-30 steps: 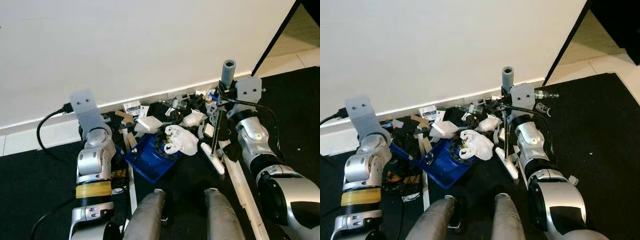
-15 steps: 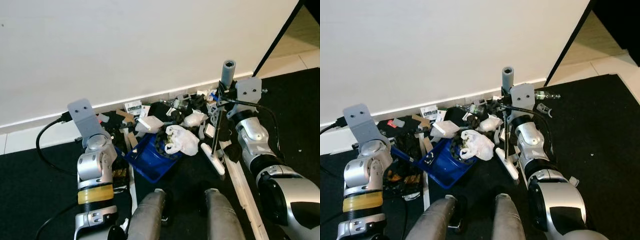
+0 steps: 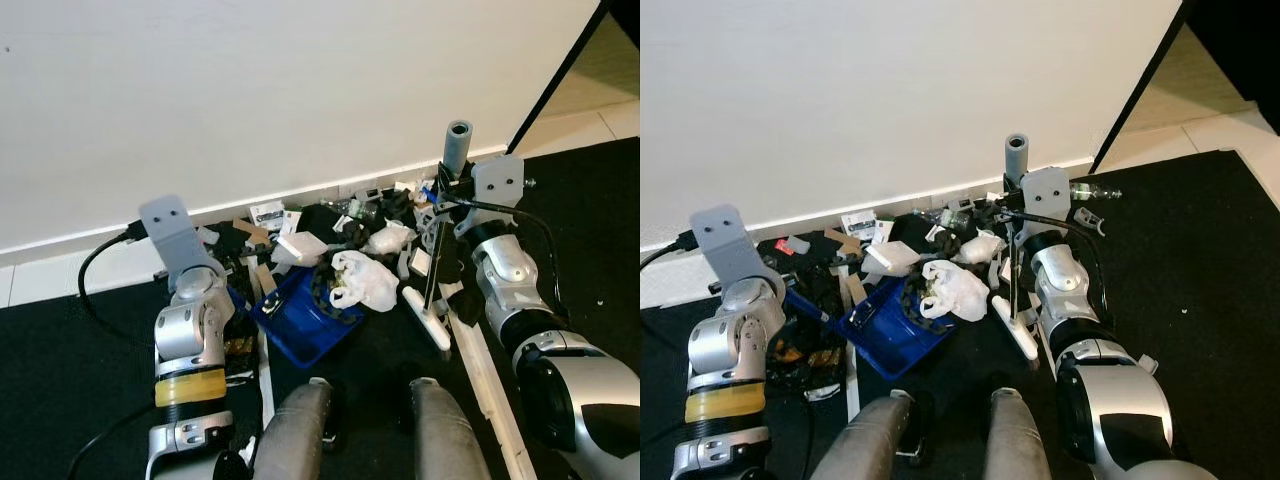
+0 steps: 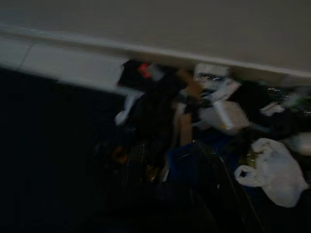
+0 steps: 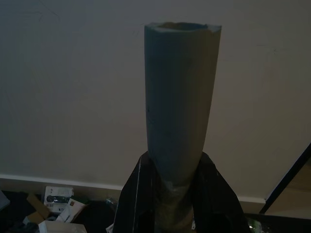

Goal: Sweep floor

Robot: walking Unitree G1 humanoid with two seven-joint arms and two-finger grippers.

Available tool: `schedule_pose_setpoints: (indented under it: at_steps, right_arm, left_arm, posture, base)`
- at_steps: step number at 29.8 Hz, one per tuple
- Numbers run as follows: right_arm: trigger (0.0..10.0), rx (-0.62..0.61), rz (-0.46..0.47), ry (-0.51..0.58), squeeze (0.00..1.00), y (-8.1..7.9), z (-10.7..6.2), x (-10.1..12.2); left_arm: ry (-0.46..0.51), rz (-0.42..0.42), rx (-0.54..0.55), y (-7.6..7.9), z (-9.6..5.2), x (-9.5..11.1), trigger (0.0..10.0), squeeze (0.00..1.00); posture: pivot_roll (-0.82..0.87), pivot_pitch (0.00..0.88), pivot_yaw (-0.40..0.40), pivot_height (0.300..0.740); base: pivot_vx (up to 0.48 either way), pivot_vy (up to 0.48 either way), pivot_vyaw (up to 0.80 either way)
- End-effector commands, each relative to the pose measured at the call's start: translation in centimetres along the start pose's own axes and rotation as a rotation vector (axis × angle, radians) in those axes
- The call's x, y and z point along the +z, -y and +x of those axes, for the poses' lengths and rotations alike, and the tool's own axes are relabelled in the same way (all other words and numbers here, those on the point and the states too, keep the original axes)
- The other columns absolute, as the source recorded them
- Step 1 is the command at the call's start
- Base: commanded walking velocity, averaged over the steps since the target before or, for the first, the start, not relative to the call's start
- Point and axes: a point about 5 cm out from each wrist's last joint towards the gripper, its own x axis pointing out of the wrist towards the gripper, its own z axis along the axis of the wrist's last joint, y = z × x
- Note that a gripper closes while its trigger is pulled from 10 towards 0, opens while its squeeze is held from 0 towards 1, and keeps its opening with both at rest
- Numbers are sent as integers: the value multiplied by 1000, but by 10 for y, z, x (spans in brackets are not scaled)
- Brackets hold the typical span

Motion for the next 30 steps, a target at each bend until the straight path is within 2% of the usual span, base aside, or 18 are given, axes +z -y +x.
schedule_pose_setpoints:
  at_steps: [1, 2, 8, 10, 13, 15, 16, 17, 20, 23, 24, 25, 26, 27, 28, 29, 30]
  right_arm:
    - [10000, -22, 1, 3, 0, 6, -2, -1]
    - [10000, -22, 1, 3, 0, 6, -2, -1]
    - [10000, -29, -7, 18, 0, 12, -2, 3]
    - [10000, -29, -8, 20, 0, 12, -1, 4]
    - [10000, -23, -16, 37, 0, 17, -1, 8]
    - [10000, 2, -29, 62, 0, 19, 1, 13]
    - [10000, 2, -29, 62, 0, 19, 1, 13]
    - [10000, 21, -36, 77, 0, 18, 1, 16]
    - [10000, 84, -54, 100, 0, 14, 2, 20]
    - [10000, 197, -62, 110, 0, 0, 2, 20]
    - [10000, 197, -62, 110, 0, 0, 2, 20]
    - [10000, 281, -50, 117, 0, -15, 2, 18]
    - [10000, 403, -24, 126, 0, -38, 0, 16]
    - [10000, 403, -24, 126, 0, -38, 0, 16]
    - [10000, 454, -6, 128, 0, -49, -1, 15]
    - [10000, 454, -6, 128, 0, -49, -1, 15]
    - [10000, 507, 6, 129, 0, -61, -3, 13]
  left_arm:
    - [53, 29, -228, 20, -1, 0, 10000, 0]
    - [53, 29, -228, 20, -1, 0, 10000, 0]
    - [107, 156, -463, 38, 0, -4, 10000, 0]
    - [108, 171, -487, 40, 1, -4, 10000, 0]
    - [76, 288, -512, 44, 10, -10, 10000, 0]
    - [76, 410, -509, 47, 17, -11, 10000, 0]
    - [76, 410, -509, 47, 17, -11, 10000, 0]
    - [77, 468, -516, 50, 19, -11, 10000, 0]
    - [102, 558, -529, 54, 20, -8, 10000, 0]
    - [128, 564, -560, 59, 21, -2, 10000, 0]
    - [128, 564, -560, 59, 21, -2, 10000, 0]
    - [142, 555, -556, 61, 20, 2, 10000, 0]
    - [155, 530, -532, 63, 21, 8, 10000, 0]
    - [155, 530, -532, 63, 21, 8, 10000, 0]
    - [155, 513, -510, 63, 21, 10, 10000, 0]
    - [155, 513, -510, 63, 21, 10, 10000, 0]
    - [157, 488, -475, 62, 22, 13, 10000, 0]
  posture:
    - [69, 211, 59, 740]
    - [69, 211, 59, 740]
    - [53, 217, 53, 740]
    - [53, 217, 53, 740]
    - [48, 219, 49, 740]
    - [40, 220, 49, 740]
    - [40, 220, 49, 740]
    - [39, 220, 49, 740]
    - [35, 220, 52, 740]
    - [24, 221, 60, 740]
    - [24, 221, 60, 740]
    - [21, 221, 63, 740]
    - [24, 222, 64, 740]
    - [24, 222, 64, 740]
    - [26, 221, 63, 740]
    - [26, 221, 63, 740]
    - [30, 222, 59, 740]
  base:
    - [0, 0, 0]
    - [0, 0, 0]
    - [0, 0, 0]
    - [0, 0, 0]
    - [0, 0, 0]
    - [0, 0, 0]
    - [0, 0, 0]
    - [0, 0, 0]
    - [0, 0, 0]
    - [0, 0, 0]
    - [0, 0, 0]
    - [0, 0, 0]
    - [0, 0, 0]
    - [0, 0, 0]
    - [0, 0, 0]
    - [0, 0, 0]
    - [0, 0, 0]
